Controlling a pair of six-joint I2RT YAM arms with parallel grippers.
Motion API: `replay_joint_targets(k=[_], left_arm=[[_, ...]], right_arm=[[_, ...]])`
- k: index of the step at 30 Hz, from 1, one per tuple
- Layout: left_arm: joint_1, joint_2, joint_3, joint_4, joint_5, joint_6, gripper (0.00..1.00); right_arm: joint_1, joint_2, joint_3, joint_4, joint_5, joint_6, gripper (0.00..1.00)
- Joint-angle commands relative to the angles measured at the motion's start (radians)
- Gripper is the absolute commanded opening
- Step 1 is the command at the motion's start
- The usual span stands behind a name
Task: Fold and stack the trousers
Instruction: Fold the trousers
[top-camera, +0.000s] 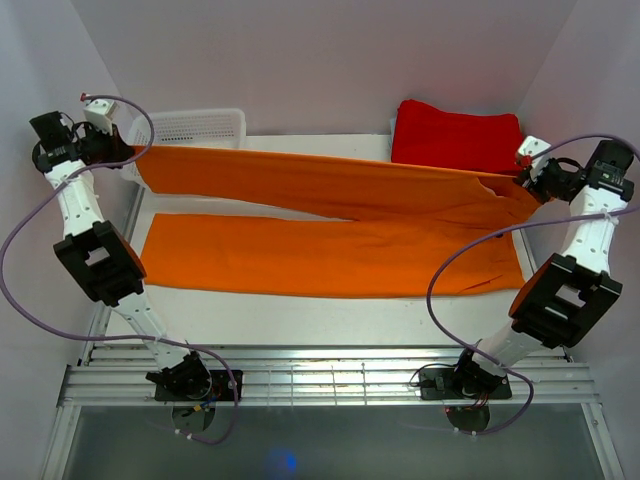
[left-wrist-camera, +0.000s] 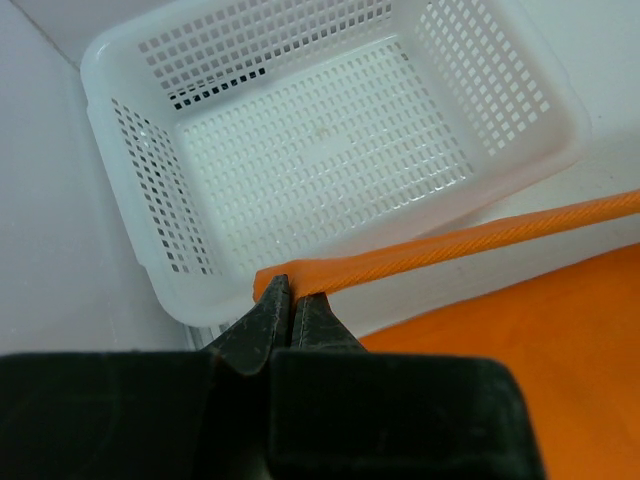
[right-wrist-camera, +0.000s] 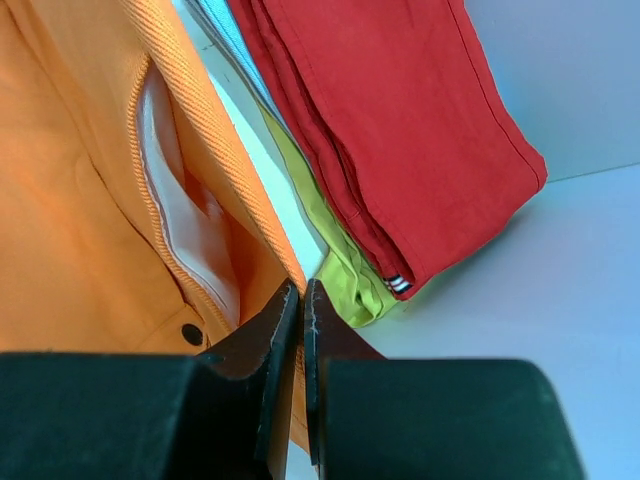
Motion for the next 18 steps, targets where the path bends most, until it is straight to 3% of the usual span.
replay_joint_targets(k=[1, 9, 18], left_arm=[[0.197, -0.119, -0.028, 0.198, -0.239, 0.064, 0.0], [0.284, -0.17, -0.175, 0.181, -0.172, 0.109, 0.0], [0.312, -0.311, -0.62, 0.238, -0.186, 0.293, 0.0]], right_arm=[[-0.151, -0.024, 0.003, 0.173, 0.237, -0.08, 0.08], [-0.22, -0.041, -0.025, 0.118, 0.191, -0.143, 0.08], [-0.225, -0.171, -0.394, 0.115, 0.259, -0.377, 0.08]])
